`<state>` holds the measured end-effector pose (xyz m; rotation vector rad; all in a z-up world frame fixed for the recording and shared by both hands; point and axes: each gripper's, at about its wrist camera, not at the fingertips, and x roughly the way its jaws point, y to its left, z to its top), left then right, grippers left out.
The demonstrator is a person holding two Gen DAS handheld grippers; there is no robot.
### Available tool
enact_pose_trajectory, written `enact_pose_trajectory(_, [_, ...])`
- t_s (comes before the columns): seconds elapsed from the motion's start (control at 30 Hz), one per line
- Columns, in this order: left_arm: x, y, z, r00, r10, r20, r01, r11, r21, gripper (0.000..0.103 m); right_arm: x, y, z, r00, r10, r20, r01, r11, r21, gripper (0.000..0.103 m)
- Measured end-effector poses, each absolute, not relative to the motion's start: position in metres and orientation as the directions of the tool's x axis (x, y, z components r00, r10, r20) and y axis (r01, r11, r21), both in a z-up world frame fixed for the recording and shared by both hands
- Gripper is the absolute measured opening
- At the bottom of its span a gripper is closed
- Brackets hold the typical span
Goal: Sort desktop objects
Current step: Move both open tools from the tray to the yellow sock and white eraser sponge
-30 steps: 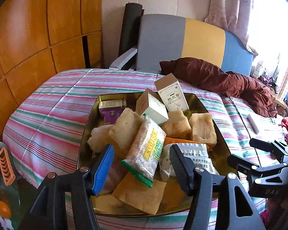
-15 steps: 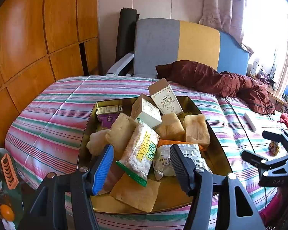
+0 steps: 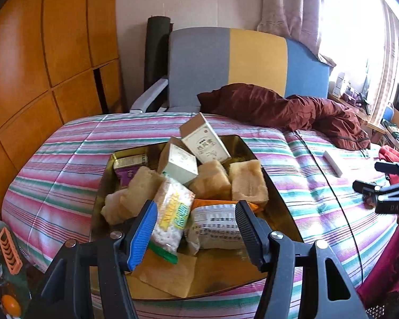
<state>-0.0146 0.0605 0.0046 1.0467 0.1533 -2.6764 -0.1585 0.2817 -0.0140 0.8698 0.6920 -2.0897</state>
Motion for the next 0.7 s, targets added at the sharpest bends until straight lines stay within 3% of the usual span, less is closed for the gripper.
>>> enact_pose_trajectory(0.5, [-0.037, 0.101, 0.010, -0.716, -0.160, -0.680, 0.180, -0.983, 0.041, 0.066, -0.248, 0.346, -0.001, -0.608, -0.264, -0.749, 0.623, -0.743, -0.244, 0.103])
enact_pose_trajectory(0.7, [-0.048, 0.118, 0.009, -0.710, -0.149, -0.689, 0.149, -0.987, 0.060, 0.066, -0.299, 0.390, -0.001, -0.579, -0.265, -0.771, 0.520, -0.849, -0.098, 0.103])
